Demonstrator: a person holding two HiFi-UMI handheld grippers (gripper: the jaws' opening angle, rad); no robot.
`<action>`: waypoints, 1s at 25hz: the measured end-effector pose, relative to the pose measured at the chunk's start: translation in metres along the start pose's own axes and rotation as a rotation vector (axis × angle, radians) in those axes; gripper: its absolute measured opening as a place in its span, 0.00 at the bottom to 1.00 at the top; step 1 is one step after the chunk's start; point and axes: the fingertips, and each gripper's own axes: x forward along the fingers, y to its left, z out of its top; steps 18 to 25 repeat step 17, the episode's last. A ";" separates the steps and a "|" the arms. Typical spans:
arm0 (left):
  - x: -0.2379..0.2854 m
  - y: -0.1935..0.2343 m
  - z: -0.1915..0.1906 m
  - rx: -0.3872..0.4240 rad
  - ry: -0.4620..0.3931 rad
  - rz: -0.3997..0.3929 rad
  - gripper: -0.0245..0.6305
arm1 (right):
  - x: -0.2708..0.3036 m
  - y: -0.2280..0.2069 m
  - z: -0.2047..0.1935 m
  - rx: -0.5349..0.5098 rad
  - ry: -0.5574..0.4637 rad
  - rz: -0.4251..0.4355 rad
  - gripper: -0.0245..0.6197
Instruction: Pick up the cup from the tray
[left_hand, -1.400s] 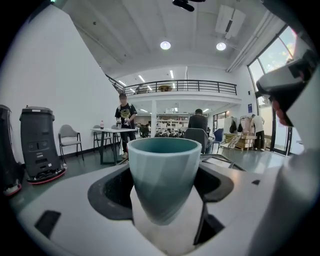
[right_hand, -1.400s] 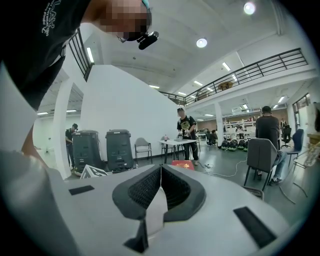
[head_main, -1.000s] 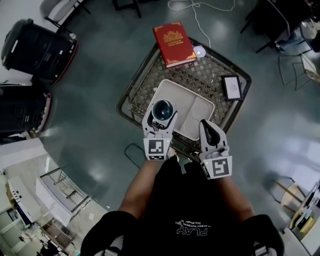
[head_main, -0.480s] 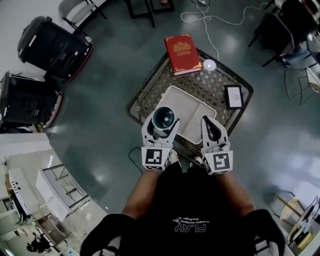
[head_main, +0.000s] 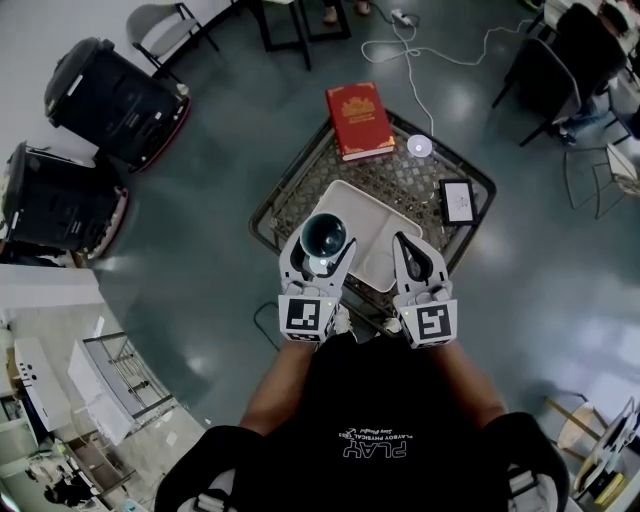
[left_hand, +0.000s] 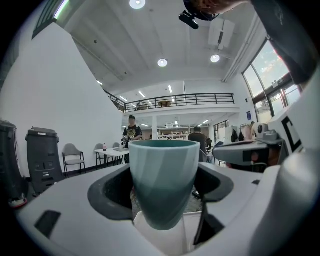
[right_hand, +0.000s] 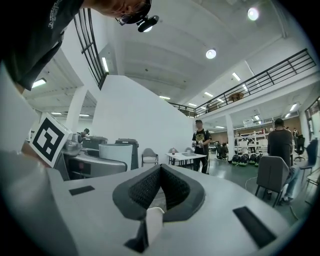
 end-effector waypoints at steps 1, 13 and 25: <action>0.000 -0.001 0.003 0.000 -0.008 0.000 0.61 | 0.000 0.000 0.002 0.000 -0.005 0.002 0.05; -0.007 -0.007 0.024 -0.008 -0.057 0.008 0.61 | -0.002 0.011 0.001 -0.006 -0.010 0.041 0.05; -0.006 -0.001 0.026 -0.006 -0.069 0.021 0.61 | 0.003 0.011 0.002 -0.012 -0.012 0.051 0.05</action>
